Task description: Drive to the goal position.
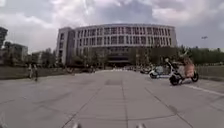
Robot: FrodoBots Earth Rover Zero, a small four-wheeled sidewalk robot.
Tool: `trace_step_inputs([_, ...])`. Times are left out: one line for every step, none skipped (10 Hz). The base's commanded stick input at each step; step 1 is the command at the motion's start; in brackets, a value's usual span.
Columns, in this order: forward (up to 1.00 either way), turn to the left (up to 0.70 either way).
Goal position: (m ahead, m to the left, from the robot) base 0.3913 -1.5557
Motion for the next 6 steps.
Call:
trace_step_inputs([0.6,0.0])
trace_step_inputs([0.6,0.0])
trace_step_inputs([0.6,0.0])
trace_step_inputs([0.6,0.0])
trace_step_inputs([0.6,0.0])
trace_step_inputs([0.6,0.0])
